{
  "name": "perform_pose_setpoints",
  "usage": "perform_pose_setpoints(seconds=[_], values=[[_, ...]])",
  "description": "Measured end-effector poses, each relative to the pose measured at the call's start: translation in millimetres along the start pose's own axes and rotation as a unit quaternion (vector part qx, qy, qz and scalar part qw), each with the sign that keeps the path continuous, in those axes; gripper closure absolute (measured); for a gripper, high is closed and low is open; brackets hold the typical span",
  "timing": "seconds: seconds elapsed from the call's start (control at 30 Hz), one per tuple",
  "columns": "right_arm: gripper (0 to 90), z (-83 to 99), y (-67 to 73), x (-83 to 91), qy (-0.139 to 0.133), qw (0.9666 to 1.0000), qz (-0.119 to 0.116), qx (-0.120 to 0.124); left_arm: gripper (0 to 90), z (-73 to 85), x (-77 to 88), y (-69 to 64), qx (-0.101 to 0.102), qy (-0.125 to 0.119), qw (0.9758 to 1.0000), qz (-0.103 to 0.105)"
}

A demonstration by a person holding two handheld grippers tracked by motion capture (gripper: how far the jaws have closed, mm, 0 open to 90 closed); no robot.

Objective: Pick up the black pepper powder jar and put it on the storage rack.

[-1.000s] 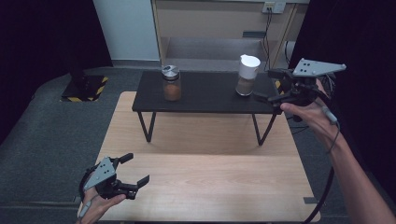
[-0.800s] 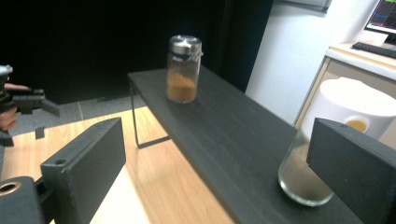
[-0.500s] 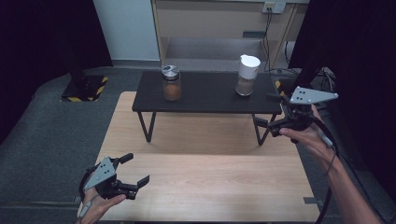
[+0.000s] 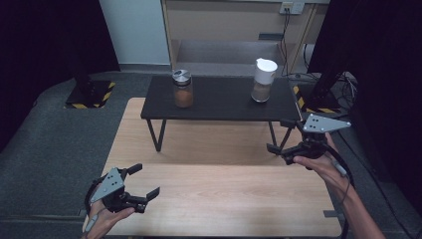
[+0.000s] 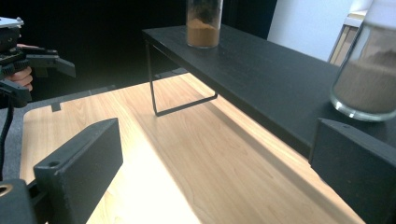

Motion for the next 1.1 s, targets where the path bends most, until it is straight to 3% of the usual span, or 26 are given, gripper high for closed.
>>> perform_pose_setpoints(seconds=[0.57, 0.93, 1.1], values=[[3.4, 46.2, 19.0, 7.0, 0.013, 0.9996, 0.018, -0.015, 0.6, 0.4, -0.8, -0.2, -0.002, 0.003, 1.0000, 0.000], [3.1, 78.6, 42.4, 14.7, 0.022, 0.9983, 0.050, -0.023, 0.6, 0.8, -3.0, -1.6, -0.006, 0.007, 1.0000, -0.001], [3.2, 89.8, 50.4, 16.8, 0.020, 0.9980, 0.053, -0.029, 0.6, 1.1, -3.4, -1.4, -0.007, 0.009, 0.9999, -0.001]])
Point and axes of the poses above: each handheld gripper's, and its own axes: x roughly backward along the jaws, z roughly out of its underside, y roughly to its left, the point moved 8 cm from there along -x, roughly forward along the jaws, and after that the axes turned 8 degrees about -y, right-handed, at the moved point
